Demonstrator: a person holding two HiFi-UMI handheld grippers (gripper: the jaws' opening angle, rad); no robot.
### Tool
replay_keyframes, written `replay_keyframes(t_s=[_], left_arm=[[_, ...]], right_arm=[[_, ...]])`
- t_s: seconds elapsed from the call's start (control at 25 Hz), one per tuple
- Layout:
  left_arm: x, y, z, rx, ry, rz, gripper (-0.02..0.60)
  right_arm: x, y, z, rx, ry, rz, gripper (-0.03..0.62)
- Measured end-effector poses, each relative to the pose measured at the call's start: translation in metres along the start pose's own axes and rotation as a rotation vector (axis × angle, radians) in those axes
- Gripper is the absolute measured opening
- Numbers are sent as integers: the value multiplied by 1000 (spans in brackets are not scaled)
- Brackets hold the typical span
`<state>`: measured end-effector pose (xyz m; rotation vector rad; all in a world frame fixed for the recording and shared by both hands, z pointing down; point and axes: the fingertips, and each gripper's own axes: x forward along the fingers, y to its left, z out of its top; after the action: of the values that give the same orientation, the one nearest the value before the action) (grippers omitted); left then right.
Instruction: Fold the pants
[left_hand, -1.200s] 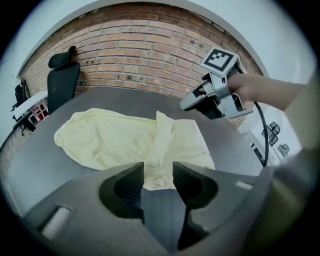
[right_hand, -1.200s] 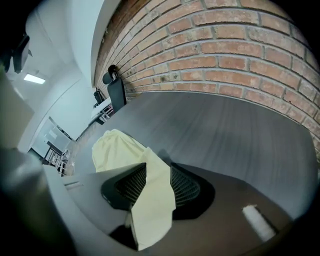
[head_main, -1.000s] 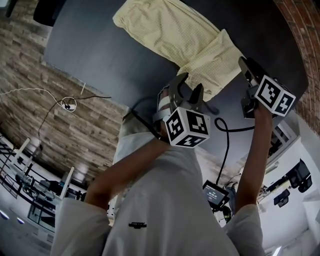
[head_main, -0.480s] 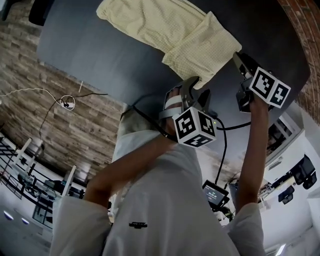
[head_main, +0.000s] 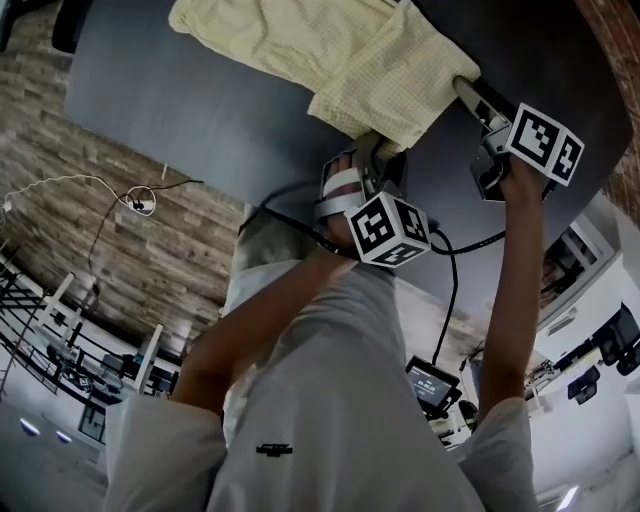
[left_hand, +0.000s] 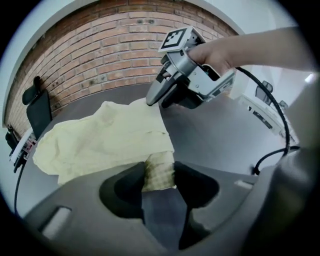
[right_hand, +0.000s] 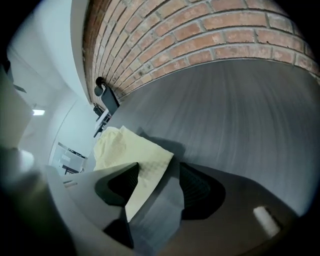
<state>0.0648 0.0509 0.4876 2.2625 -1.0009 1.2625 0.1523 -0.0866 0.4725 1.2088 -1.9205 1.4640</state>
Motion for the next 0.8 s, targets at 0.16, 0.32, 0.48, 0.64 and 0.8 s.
replay_keyframes(t_s=[0.16, 0.32, 0.48, 0.64, 0.8], left_arm=[[-1, 2, 0, -20, -8, 8, 179], [-6, 0, 3, -48, -14, -11, 147], [-15, -6, 4, -83, -11, -51, 97], [-24, -32, 6, -48, -8, -90, 91], [-32, -55, 2, -49, -13, -142, 86]], right_arm=[[4, 11, -4, -6, -1, 52, 145], [1, 18, -5, -85, 11, 20, 61], [-14, 20, -9, -92, 4, 10, 57], [-34, 7, -23, -81, 12, -17, 57], [-51, -2, -41, -58, 3, -41, 57]])
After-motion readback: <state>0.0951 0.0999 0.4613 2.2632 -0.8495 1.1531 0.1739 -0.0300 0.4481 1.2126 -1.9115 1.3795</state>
